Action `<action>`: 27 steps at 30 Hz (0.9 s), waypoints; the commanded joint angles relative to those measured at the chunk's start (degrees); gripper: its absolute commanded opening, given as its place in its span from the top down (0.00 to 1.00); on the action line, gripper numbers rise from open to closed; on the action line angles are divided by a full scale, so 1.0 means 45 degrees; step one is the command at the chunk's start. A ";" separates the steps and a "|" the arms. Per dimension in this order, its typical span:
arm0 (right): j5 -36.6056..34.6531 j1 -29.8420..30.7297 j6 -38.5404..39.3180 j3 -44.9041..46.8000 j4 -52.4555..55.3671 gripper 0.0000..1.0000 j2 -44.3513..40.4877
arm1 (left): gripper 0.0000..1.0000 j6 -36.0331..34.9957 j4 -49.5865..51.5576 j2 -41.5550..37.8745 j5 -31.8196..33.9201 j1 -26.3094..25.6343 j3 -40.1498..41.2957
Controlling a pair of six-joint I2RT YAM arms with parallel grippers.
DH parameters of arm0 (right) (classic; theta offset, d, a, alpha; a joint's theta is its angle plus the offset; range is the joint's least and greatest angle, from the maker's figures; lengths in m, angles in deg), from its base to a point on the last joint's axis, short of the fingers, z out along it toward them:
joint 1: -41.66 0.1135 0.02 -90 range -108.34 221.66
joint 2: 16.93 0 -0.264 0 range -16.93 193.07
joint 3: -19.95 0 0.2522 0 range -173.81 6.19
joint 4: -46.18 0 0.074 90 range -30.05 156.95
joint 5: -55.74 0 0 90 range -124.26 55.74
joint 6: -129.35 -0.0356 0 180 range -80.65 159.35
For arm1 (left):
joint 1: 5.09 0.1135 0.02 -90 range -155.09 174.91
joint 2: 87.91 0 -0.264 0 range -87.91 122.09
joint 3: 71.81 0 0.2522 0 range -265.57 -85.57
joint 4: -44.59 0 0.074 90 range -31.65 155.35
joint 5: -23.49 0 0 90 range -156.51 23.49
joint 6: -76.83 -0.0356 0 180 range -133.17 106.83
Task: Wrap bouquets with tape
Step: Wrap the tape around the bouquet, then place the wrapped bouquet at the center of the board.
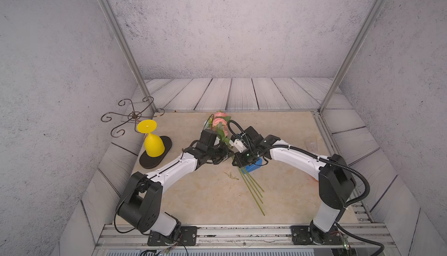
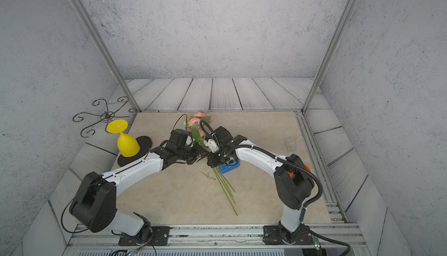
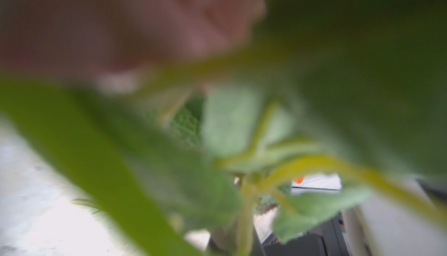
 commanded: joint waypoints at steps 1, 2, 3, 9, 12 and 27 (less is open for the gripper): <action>0.1383 0.0324 -0.0762 -0.0375 -0.1979 0.93 0.1451 | 1.00 -0.1302 -0.0394 -0.0737 -0.0646 0.0810 0.0391; 0.1585 0.0340 -0.1262 -0.0431 -0.2496 0.93 0.1802 | 1.00 -0.1686 -0.0155 -0.0721 -0.0723 0.1162 0.0408; 0.1701 0.0362 -0.1779 -0.0596 -0.2762 0.93 0.2199 | 1.00 -0.2141 0.0296 -0.0617 -0.0802 0.1465 0.0367; 0.2276 0.0460 -0.3481 -0.1866 -0.3580 0.93 0.4487 | 1.00 -0.4213 0.2595 0.0919 -0.1422 0.2940 -0.0242; 0.2147 0.0460 -0.3858 -0.2653 -0.3340 0.92 0.5288 | 1.00 -0.4911 0.2456 0.1722 -0.1324 0.3470 -0.0290; 0.0940 0.0173 -0.2924 -0.3817 -0.0703 0.40 0.5563 | 0.97 -0.6804 0.3169 0.4449 -0.0251 0.4716 -0.2261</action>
